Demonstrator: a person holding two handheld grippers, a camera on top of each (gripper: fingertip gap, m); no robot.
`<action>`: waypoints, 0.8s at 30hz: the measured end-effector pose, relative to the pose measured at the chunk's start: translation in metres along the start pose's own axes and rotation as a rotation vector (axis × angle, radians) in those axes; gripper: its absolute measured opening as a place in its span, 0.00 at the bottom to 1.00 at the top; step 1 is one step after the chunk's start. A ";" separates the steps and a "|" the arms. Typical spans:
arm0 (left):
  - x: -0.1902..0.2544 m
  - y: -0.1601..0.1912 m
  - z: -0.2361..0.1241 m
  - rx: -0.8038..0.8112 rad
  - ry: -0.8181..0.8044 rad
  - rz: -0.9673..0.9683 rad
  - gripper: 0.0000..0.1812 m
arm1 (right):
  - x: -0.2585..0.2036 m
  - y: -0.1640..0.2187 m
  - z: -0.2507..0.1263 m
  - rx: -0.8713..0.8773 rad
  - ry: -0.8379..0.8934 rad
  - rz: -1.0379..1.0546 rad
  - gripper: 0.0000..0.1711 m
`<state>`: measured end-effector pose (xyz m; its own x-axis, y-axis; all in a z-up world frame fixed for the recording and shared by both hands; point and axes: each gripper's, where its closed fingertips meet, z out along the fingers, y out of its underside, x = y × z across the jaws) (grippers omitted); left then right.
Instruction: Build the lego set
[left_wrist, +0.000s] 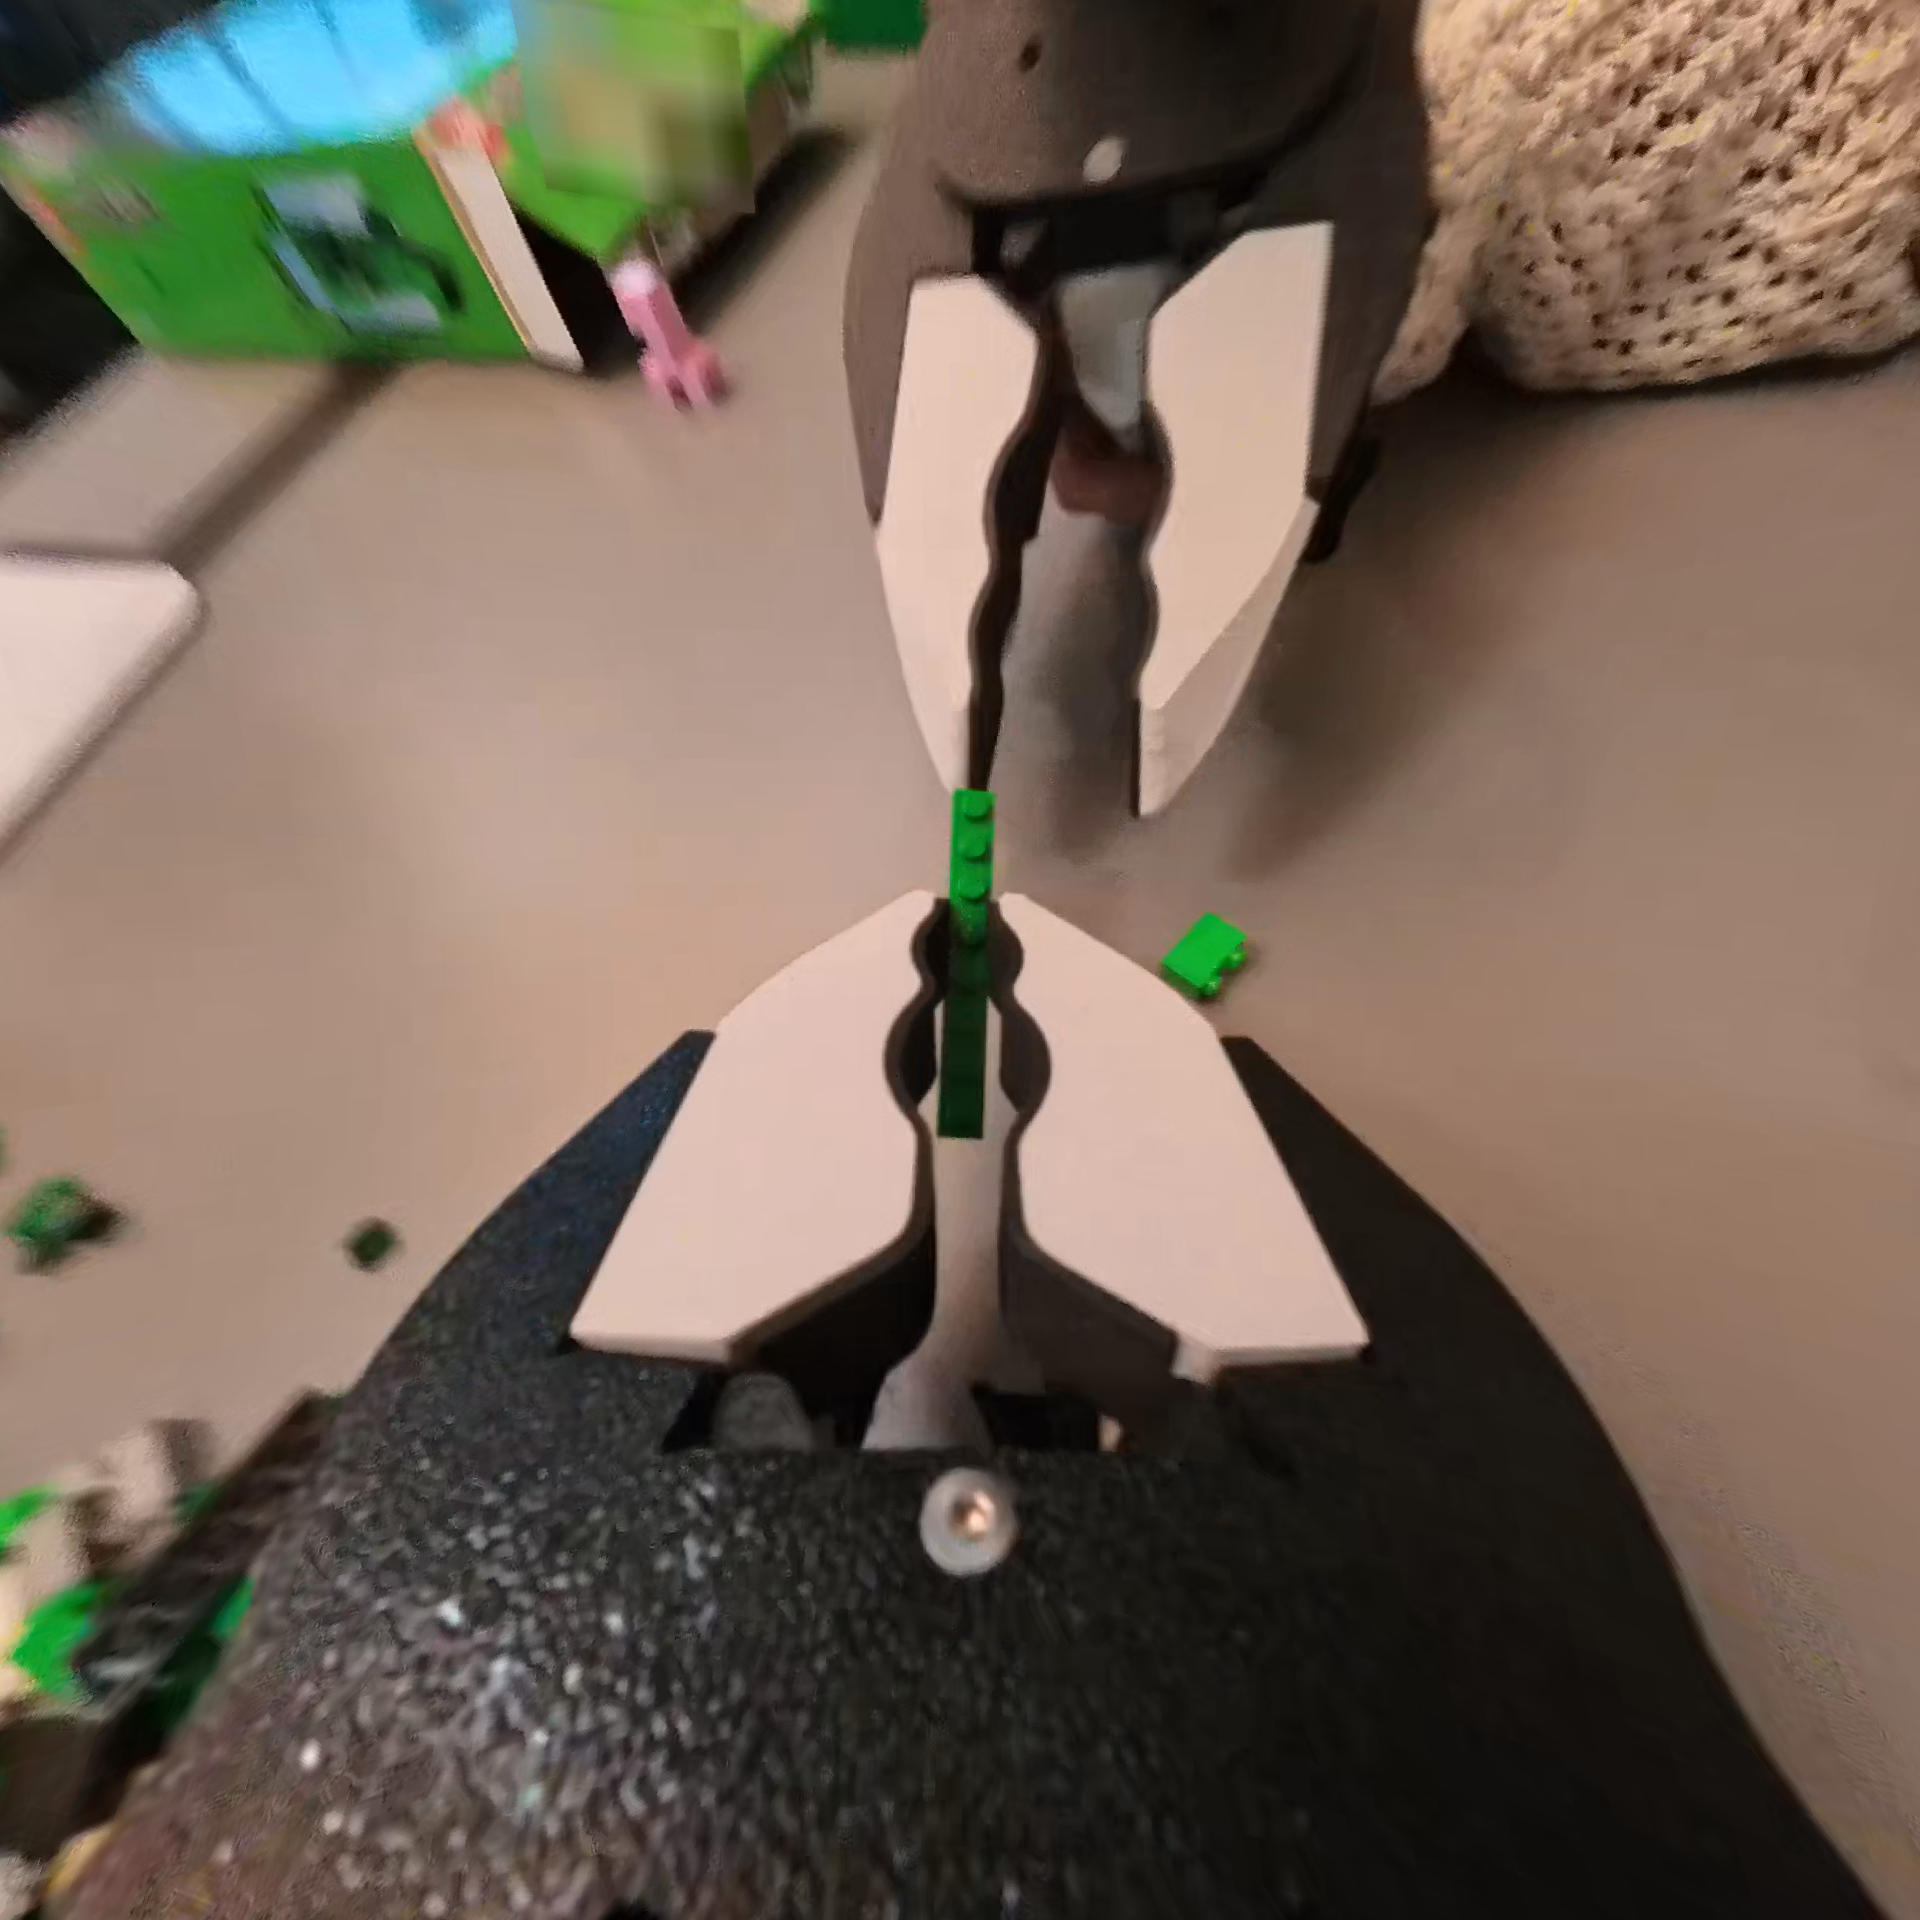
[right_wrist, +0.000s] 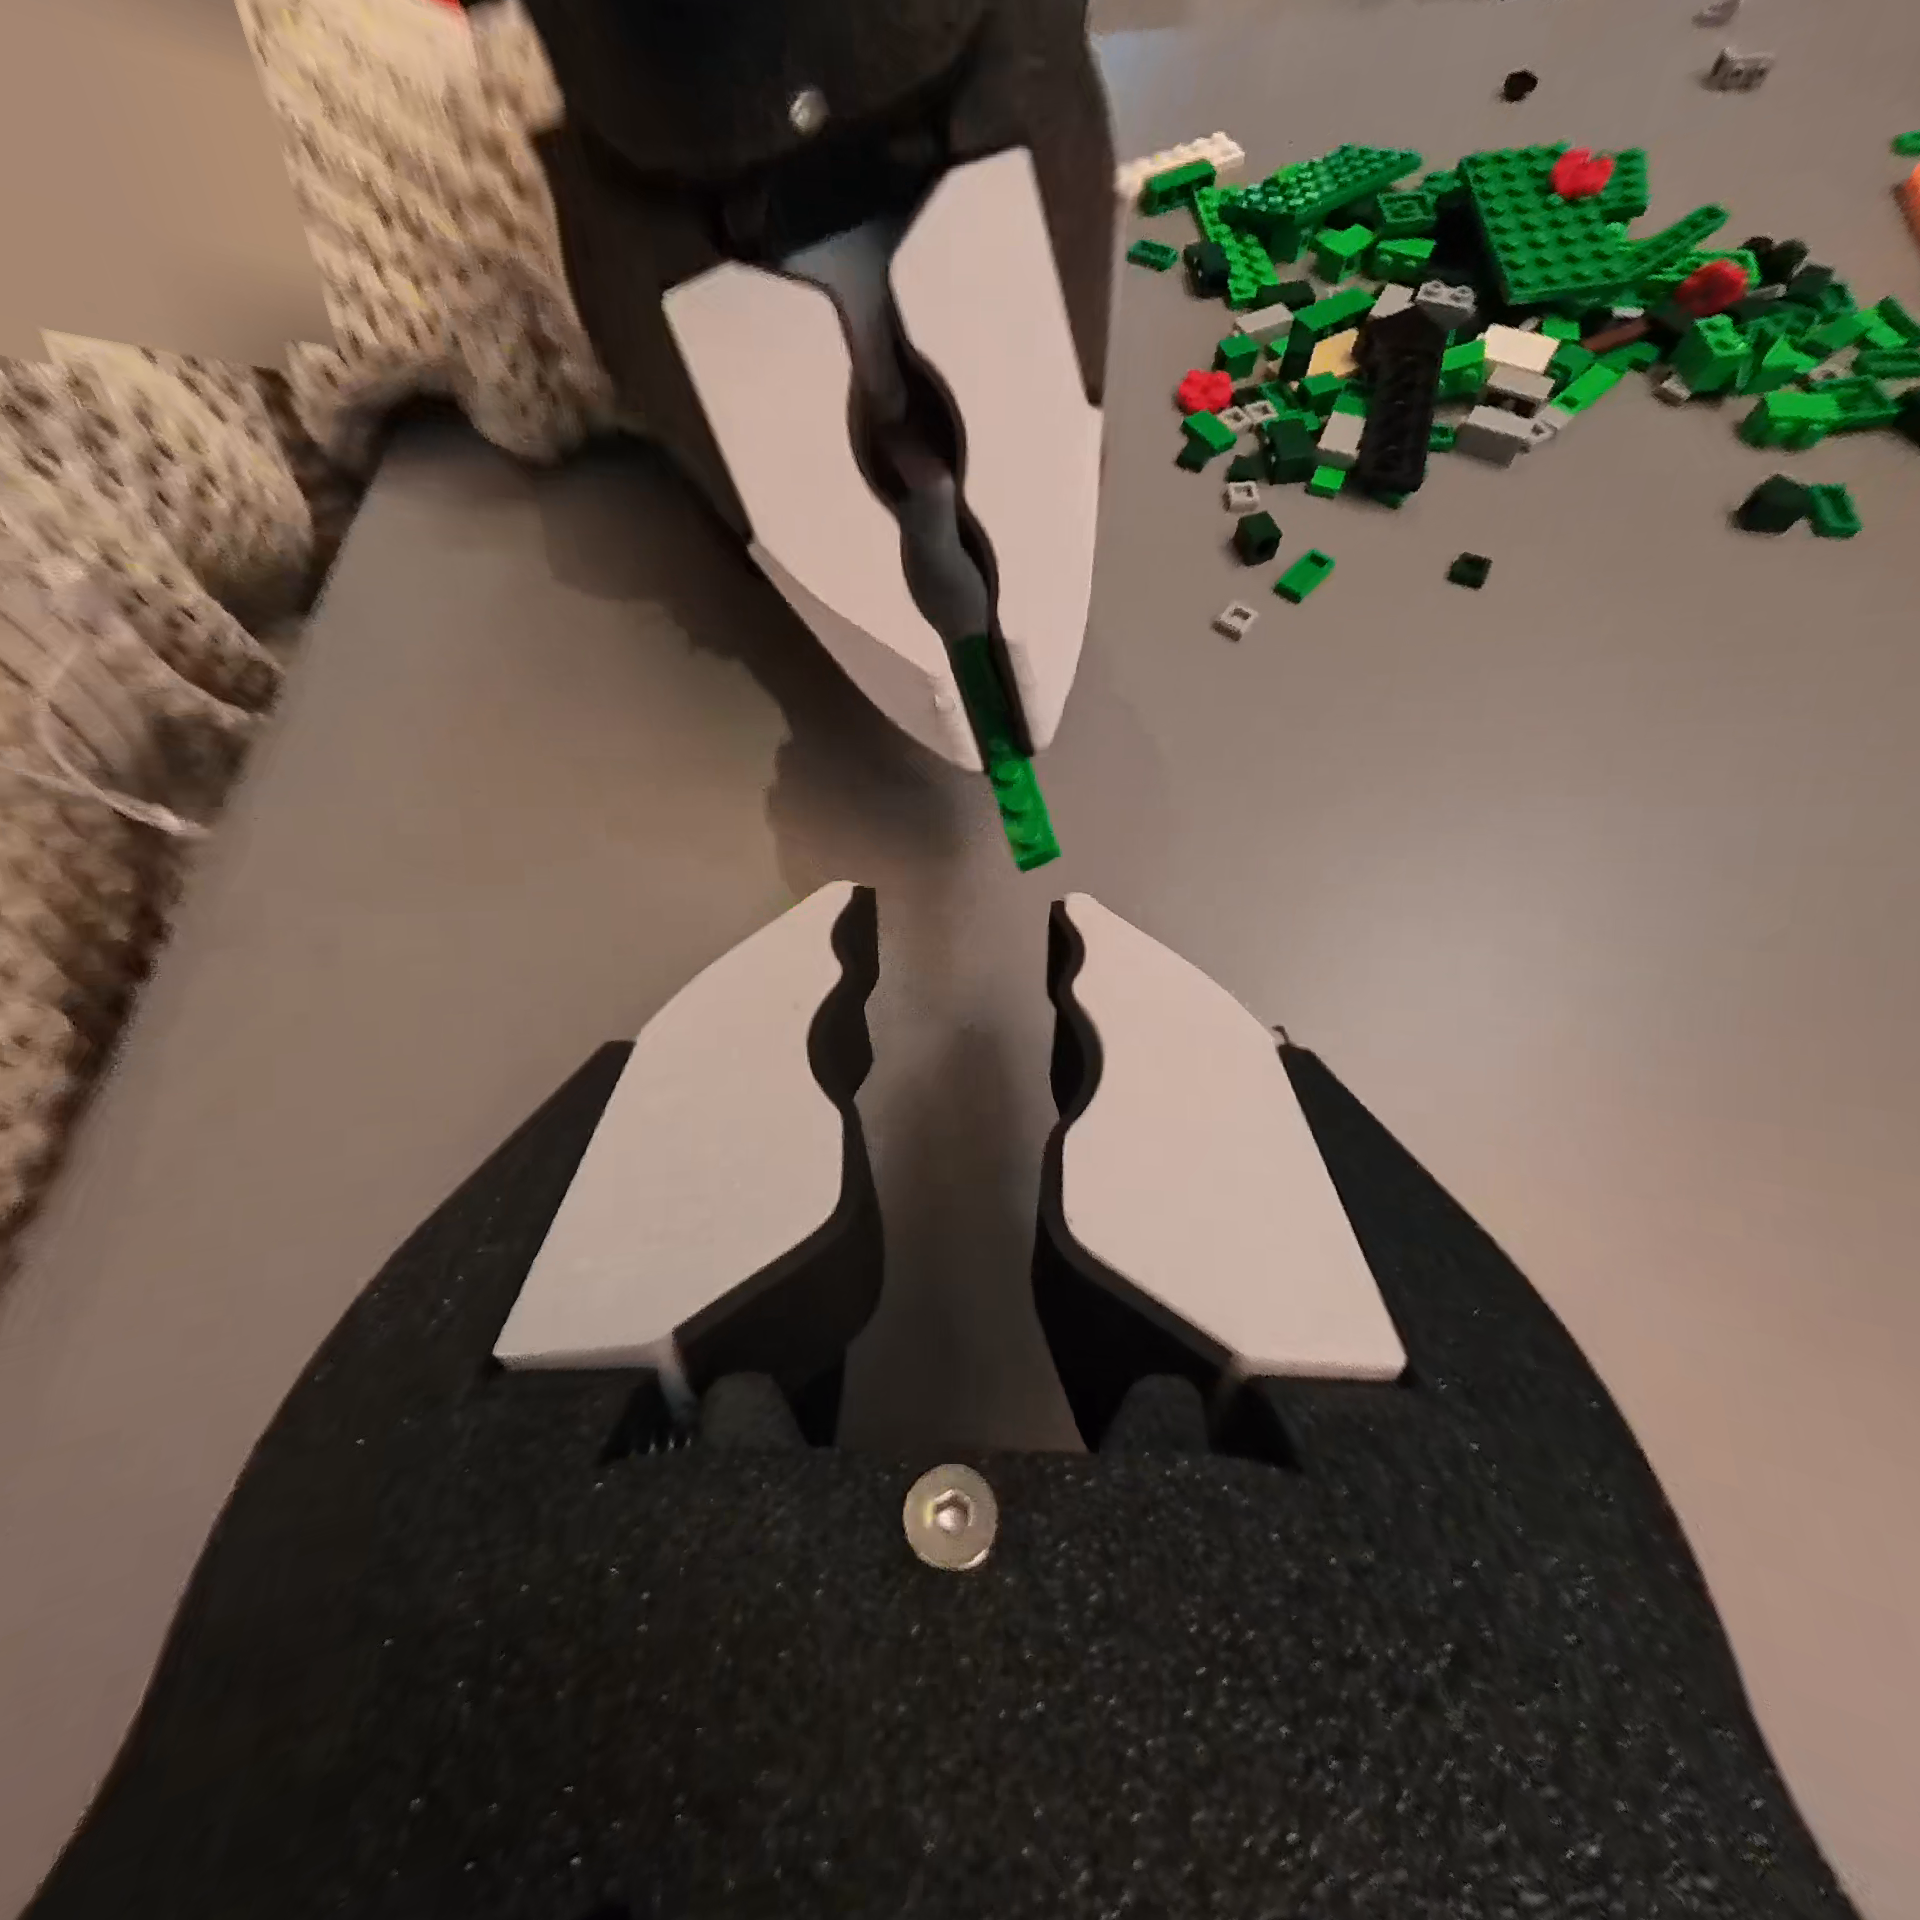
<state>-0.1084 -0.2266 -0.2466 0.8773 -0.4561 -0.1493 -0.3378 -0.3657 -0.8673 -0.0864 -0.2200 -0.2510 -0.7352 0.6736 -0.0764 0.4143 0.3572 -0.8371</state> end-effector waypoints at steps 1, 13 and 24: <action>-0.001 -0.005 -0.002 0.028 -0.029 0.079 0.03 | -0.001 -0.005 0.000 0.032 -0.020 0.053 0.17; 0.008 -0.018 -0.005 0.071 -0.142 0.357 0.03 | -0.006 -0.023 -0.003 0.144 -0.123 0.217 0.04; 0.019 -0.013 -0.008 0.066 -0.029 0.351 0.02 | -0.014 -0.019 -0.014 0.128 0.077 -0.443 0.03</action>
<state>-0.0895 -0.2367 -0.2343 0.7214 -0.5207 -0.4566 -0.5984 -0.1369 -0.7894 -0.0765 -0.2269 -0.2258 -0.7827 0.5215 0.3399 -0.0038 0.5421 -0.8403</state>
